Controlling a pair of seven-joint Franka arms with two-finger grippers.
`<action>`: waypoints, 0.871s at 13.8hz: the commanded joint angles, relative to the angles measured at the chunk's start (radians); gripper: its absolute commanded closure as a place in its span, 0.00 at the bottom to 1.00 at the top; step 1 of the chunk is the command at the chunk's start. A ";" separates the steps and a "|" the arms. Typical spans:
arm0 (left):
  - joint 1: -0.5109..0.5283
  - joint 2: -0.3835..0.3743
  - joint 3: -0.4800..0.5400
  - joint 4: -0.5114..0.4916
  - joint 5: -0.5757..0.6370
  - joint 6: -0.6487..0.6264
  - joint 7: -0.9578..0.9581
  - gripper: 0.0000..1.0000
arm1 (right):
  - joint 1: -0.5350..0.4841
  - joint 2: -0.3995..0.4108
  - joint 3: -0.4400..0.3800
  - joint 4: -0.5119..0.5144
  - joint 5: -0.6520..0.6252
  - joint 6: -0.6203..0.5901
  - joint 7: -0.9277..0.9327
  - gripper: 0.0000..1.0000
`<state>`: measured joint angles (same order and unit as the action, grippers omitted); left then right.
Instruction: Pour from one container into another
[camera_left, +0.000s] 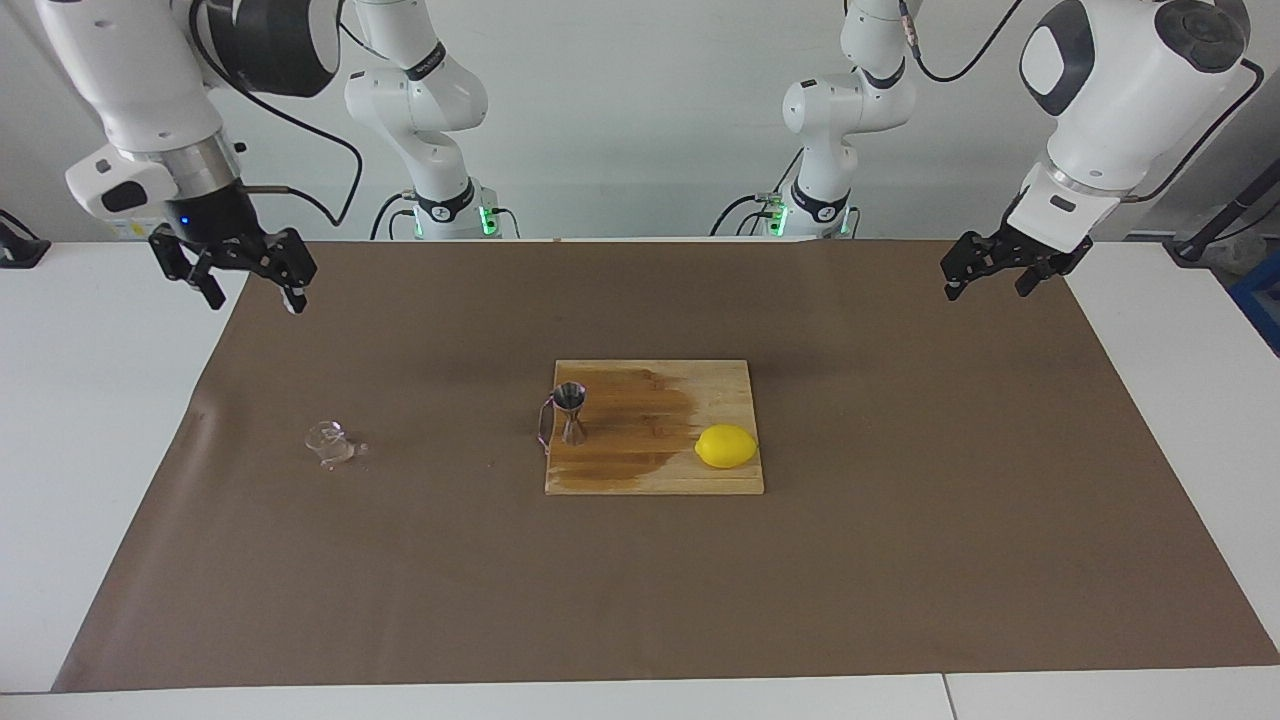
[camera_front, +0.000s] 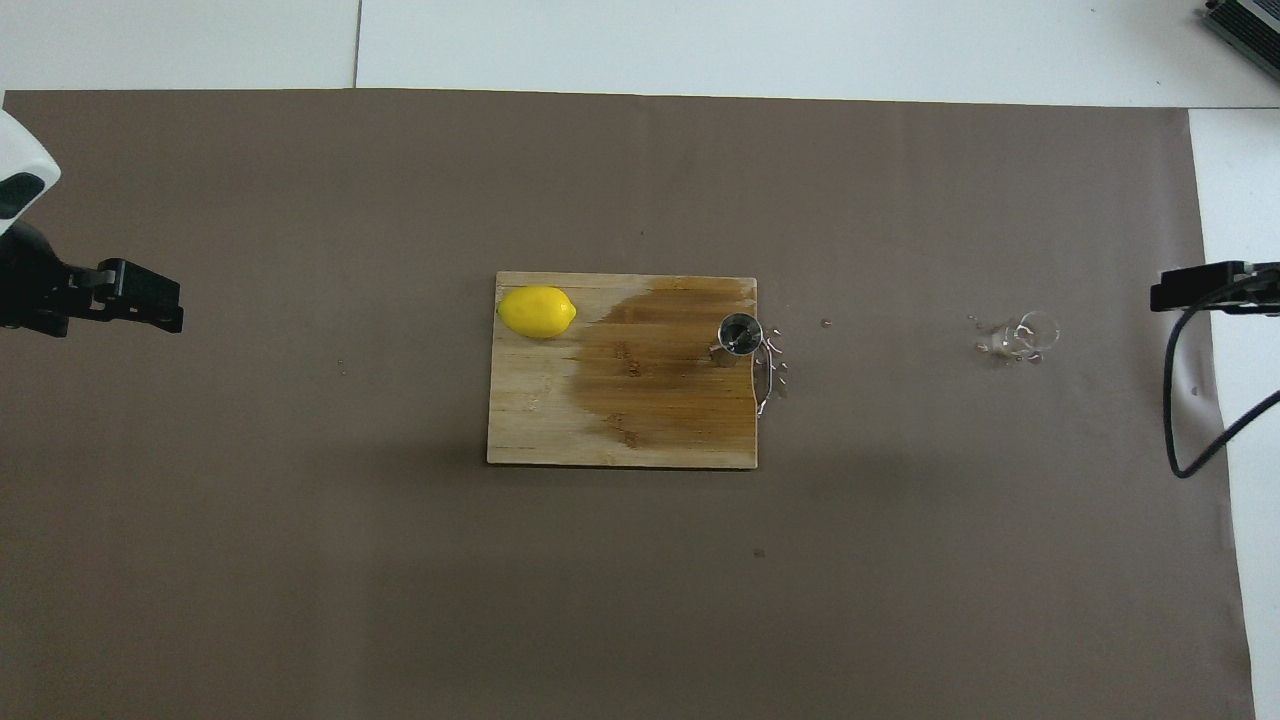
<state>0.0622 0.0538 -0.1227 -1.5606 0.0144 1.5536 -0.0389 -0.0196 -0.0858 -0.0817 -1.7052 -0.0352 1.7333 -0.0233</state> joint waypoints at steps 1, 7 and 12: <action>0.005 -0.025 -0.002 -0.018 0.007 -0.012 -0.007 0.00 | 0.000 -0.040 0.000 0.001 -0.003 -0.102 0.022 0.00; 0.005 -0.025 -0.002 -0.018 0.007 -0.012 -0.007 0.00 | 0.012 -0.061 0.020 -0.010 -0.002 -0.158 0.019 0.00; 0.005 -0.025 -0.002 -0.018 0.007 -0.012 -0.007 0.00 | 0.012 -0.054 0.037 -0.007 0.000 -0.141 0.052 0.00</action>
<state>0.0622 0.0538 -0.1226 -1.5606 0.0144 1.5536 -0.0389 -0.0056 -0.1341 -0.0490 -1.7057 -0.0352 1.5895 0.0102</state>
